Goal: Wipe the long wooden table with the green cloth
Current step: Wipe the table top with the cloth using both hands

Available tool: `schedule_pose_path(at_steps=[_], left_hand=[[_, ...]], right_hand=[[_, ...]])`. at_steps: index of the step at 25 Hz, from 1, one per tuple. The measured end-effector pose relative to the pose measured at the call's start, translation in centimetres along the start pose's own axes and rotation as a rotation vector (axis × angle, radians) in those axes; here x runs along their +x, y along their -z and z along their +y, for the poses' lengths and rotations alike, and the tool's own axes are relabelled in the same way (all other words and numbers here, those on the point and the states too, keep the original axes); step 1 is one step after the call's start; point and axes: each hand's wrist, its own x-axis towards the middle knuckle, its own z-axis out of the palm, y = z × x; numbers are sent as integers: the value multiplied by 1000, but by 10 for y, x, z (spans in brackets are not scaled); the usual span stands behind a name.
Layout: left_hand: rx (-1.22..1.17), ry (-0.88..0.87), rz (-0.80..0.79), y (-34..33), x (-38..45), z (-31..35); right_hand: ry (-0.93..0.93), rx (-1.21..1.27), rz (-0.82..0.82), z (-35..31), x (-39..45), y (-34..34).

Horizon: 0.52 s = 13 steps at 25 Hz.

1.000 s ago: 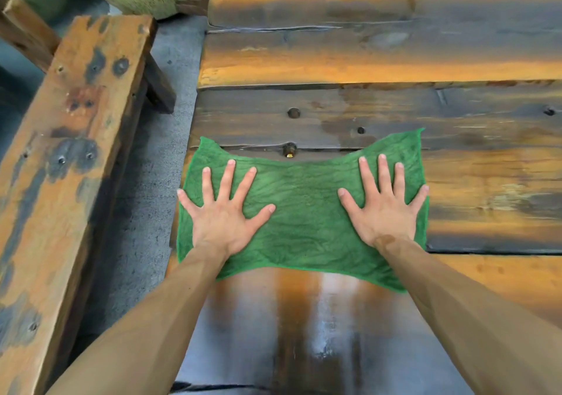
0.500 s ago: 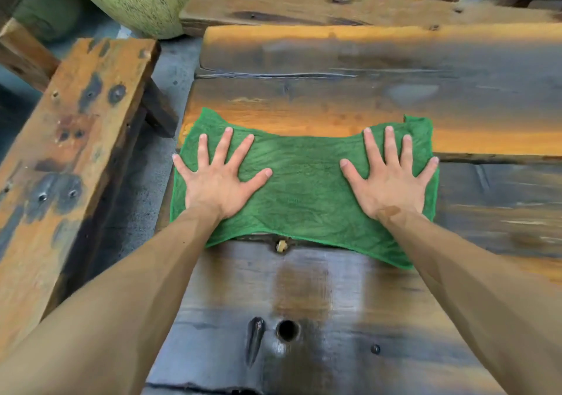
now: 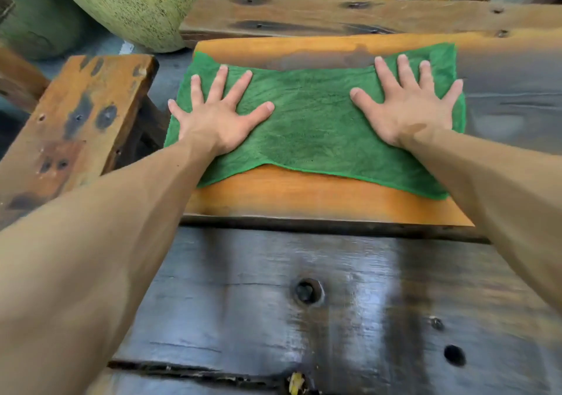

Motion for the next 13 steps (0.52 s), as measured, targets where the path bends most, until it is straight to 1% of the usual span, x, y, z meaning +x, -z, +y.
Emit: schedule_pose_path(at_steps=[2,7,11,13], left_hand=[[-33,-1,18,9,43,7],[-17,4,63,27,111,29],[20,48,108,34,143,43],[32,28,147,31,145,46]], right_hand=[[-1,10,-12,-3,46,8],[-28,2,4,-5,114,18],[-61,8,70,-1,145,23],[-56,17,81,1,144,23]])
